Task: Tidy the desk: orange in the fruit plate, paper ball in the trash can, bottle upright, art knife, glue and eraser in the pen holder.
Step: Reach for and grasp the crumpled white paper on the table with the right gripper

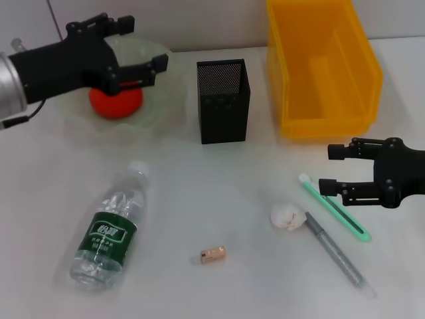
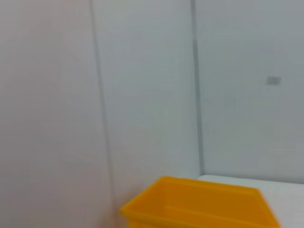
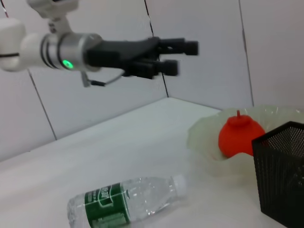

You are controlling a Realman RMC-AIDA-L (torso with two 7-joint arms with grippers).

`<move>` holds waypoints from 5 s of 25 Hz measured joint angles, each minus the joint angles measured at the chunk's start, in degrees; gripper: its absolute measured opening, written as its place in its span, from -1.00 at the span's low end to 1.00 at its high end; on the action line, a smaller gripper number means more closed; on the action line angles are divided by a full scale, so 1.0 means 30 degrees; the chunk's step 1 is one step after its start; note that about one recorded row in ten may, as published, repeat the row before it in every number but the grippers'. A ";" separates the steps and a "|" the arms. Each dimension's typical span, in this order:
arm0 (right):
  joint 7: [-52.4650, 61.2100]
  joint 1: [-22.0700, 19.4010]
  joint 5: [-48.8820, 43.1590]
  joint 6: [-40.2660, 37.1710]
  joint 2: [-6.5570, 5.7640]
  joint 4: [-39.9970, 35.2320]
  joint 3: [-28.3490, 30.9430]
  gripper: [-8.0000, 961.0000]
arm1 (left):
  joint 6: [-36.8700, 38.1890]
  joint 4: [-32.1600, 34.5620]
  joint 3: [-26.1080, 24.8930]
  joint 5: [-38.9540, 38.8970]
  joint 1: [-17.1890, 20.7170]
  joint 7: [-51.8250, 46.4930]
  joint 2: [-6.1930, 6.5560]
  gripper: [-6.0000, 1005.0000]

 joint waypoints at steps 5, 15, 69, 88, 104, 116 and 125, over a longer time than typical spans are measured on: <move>0.0000 0.0093 -0.0468 0.0181 -0.0016 -0.0036 -0.0013 0.56 | 0.3884 0.0968 -0.0944 0.0039 0.0796 -0.0448 0.0327 0.70; 0.0135 0.0207 -0.0929 0.0352 -0.0038 -0.0656 -0.0065 0.56 | 0.8969 0.0972 -0.2170 0.0047 0.1572 -0.0650 0.0345 0.70; 1.2418 0.3649 -0.7728 0.1638 0.0039 -0.8372 -0.9347 0.55 | 1.1123 -0.1032 -0.1390 0.1278 0.1645 0.1849 -0.0608 0.69; 1.3260 0.4040 -0.8543 0.3427 0.0067 -0.5901 -1.2013 0.54 | 1.0983 -0.1112 -0.0605 0.1274 0.1663 0.2264 -0.0665 0.69; 1.3484 0.4476 -0.8677 0.4315 0.0092 -0.4645 -1.2609 0.54 | 1.1043 -0.1011 -0.0546 0.1249 0.1587 0.2267 -0.0589 0.69; 1.4040 0.4543 -0.8711 0.4503 0.0097 -0.4244 -1.3061 0.54 | 1.1118 -0.0890 -0.0463 0.1274 0.1529 0.2319 -0.0601 0.69; 1.4431 0.4682 -0.8879 0.5023 0.0097 -0.3728 -1.3634 0.30 | 1.1117 -0.0837 -0.0458 0.1276 0.1528 0.2313 -0.0636 0.69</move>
